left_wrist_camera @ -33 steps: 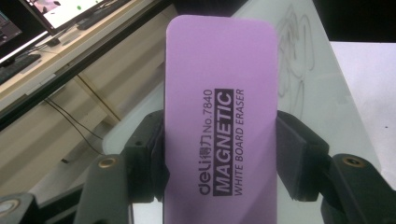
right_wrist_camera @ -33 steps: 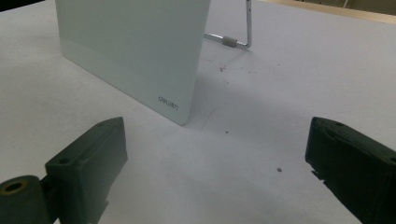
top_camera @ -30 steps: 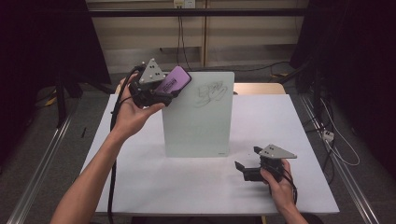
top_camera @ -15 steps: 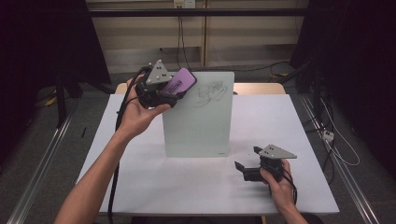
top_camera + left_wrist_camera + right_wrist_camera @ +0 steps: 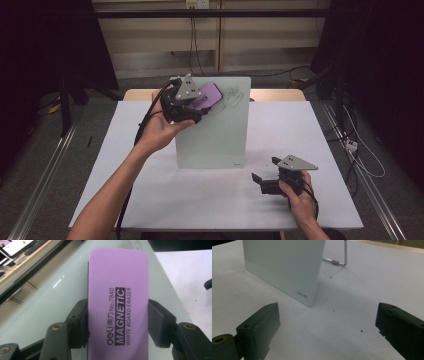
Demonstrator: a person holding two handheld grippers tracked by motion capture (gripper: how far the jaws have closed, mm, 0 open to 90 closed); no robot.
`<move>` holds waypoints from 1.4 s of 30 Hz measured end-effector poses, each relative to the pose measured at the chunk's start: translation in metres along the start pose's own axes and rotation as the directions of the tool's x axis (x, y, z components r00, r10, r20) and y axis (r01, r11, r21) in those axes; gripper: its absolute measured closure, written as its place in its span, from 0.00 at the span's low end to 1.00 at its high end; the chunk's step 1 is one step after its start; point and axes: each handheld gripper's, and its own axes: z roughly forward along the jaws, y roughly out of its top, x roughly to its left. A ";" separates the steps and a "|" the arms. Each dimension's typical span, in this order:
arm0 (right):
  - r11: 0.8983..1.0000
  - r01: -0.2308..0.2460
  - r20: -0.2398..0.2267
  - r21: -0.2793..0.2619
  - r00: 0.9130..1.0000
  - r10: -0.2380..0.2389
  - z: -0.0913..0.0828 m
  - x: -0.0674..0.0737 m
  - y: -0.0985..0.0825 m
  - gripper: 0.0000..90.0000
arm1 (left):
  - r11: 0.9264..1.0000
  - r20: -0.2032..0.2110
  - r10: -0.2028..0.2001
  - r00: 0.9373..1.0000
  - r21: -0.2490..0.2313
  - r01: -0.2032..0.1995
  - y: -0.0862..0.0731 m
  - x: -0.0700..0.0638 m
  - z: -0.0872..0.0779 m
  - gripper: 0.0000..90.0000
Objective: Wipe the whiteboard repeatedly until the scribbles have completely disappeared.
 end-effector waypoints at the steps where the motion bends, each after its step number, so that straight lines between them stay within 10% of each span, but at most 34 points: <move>1: 1.000 -0.003 0.001 -0.001 1.000 0.003 0.000 0.000 0.000 0.06 | 1.000 0.010 0.002 1.000 0.006 -0.002 0.000 -0.003 0.002 0.45; 17: 1.000 -0.003 0.003 -0.007 1.000 0.003 -0.002 -0.001 0.000 0.06 | 0.996 0.112 0.053 0.992 0.065 -0.061 -0.016 -0.045 0.034 0.45; 42: 1.000 -0.003 0.002 -0.008 1.000 0.003 -0.002 -0.001 0.000 0.06 | 0.999 0.006 -0.033 0.999 0.006 0.033 0.012 0.008 -0.002 0.45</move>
